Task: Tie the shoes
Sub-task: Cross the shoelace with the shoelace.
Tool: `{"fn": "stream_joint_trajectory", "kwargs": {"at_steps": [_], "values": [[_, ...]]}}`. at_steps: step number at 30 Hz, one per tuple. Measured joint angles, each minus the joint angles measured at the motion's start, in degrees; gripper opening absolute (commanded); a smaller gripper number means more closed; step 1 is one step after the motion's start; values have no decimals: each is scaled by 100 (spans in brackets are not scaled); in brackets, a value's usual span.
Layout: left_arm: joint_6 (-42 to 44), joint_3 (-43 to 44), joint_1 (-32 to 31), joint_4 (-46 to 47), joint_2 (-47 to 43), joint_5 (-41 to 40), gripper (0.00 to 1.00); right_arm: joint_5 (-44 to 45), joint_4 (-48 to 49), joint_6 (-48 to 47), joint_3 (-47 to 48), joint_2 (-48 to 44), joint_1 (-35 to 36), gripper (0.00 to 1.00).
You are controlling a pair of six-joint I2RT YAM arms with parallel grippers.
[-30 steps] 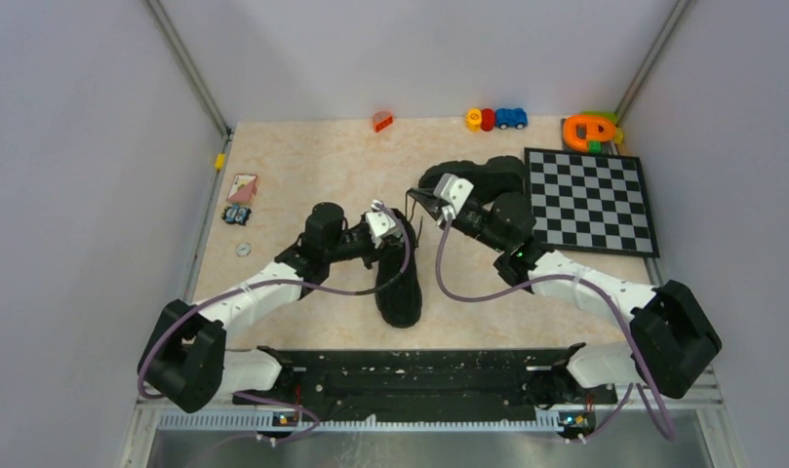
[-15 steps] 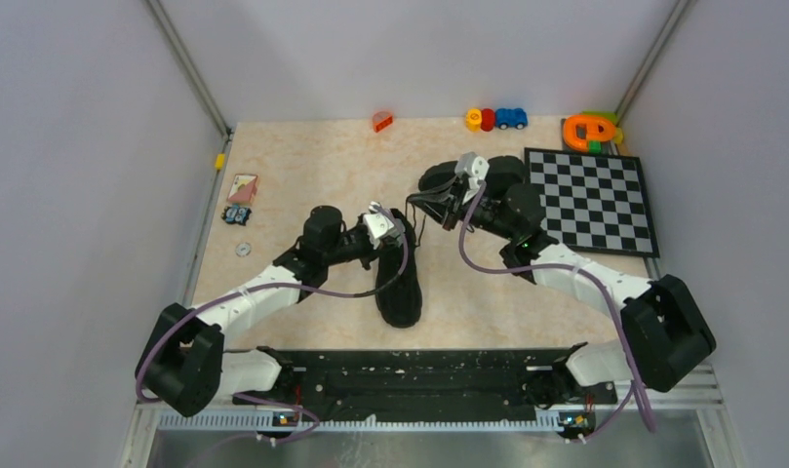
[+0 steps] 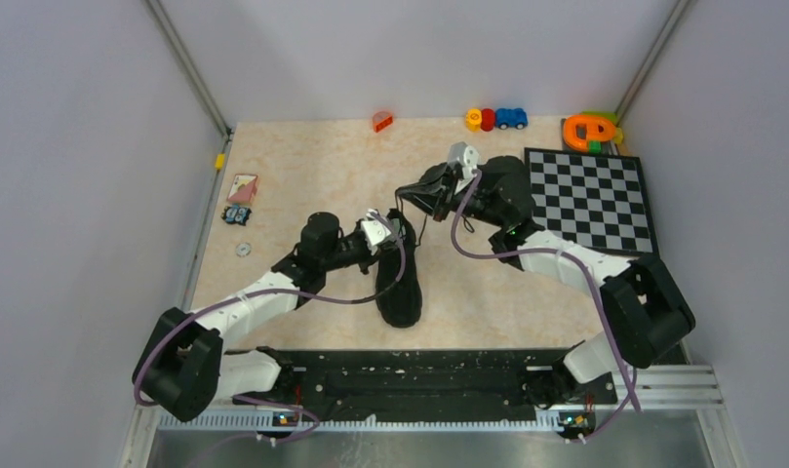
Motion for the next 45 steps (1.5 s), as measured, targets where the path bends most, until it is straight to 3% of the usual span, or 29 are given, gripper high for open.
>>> {"fn": "stream_joint_trajectory", "kwargs": {"at_steps": [7, 17, 25, 39, 45], "values": [[44, -24, 0, 44, -11, -28, 0, -286, 323, 610, 133, 269, -26, 0], [63, -50, 0, 136, -9, -247, 0, -79, 876, 2011, -466, 275, -98, 0], [63, -50, 0, 387, 203, -398, 0, 343, 678, 2568, -546, 315, -420, 0], [57, -26, 0, 699, 767, -634, 0, 245, 1034, 3032, -715, 645, -470, 0], [-11, 203, 0, 732, 1060, -739, 18, 227, 1032, 3016, -846, 645, -472, 0]]}}
